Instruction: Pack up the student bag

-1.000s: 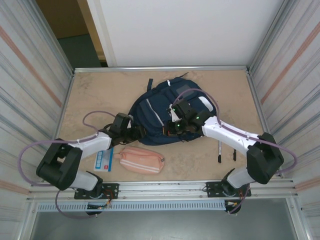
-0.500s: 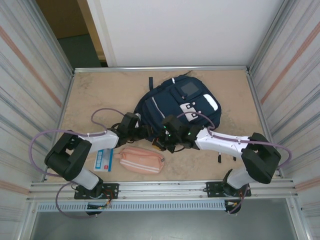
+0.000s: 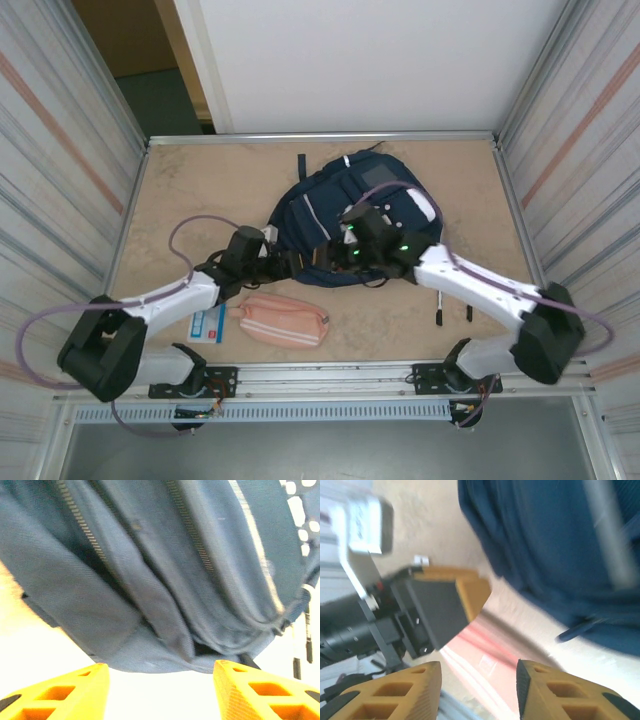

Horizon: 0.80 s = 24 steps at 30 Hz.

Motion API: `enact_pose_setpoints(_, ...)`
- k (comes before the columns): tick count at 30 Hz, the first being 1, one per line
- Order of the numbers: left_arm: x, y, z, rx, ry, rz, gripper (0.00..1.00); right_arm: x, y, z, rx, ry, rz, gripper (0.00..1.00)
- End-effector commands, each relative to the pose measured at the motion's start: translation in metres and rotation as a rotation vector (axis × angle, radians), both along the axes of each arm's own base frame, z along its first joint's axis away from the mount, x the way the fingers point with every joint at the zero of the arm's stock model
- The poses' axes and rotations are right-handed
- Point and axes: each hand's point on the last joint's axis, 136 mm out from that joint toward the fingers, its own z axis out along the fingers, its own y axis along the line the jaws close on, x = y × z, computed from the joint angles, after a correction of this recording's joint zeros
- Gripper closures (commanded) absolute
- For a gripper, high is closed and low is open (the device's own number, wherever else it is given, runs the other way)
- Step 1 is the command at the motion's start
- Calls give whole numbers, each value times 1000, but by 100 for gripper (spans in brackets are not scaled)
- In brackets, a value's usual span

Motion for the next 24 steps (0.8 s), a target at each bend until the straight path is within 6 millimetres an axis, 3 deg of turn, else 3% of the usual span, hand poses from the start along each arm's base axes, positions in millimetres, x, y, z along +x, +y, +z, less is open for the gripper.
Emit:
enact_pose_setpoints(1, -17, -16, 15, 22, -23, -95, 43, 18, -62, 12, -185, -178, -22, 55)
enact_pose_setpoints(4, -25, -34, 25, 95, -37, -157, 43, 30, -97, 23, -175, -225, -122, 54)
enact_pose_setpoints(9, -27, -56, 17, 209, 15, -150, 43, 34, -122, 30, -161, -242, -191, 52)
enact_pose_setpoints(16, -23, -76, -2, 328, 48, -108, 41, 31, -127, 16, -170, -208, -203, 50)
enact_pose_setpoints(24, -16, -90, -7, 449, 12, -138, 41, 30, -129, 13, -173, -203, -199, 49)
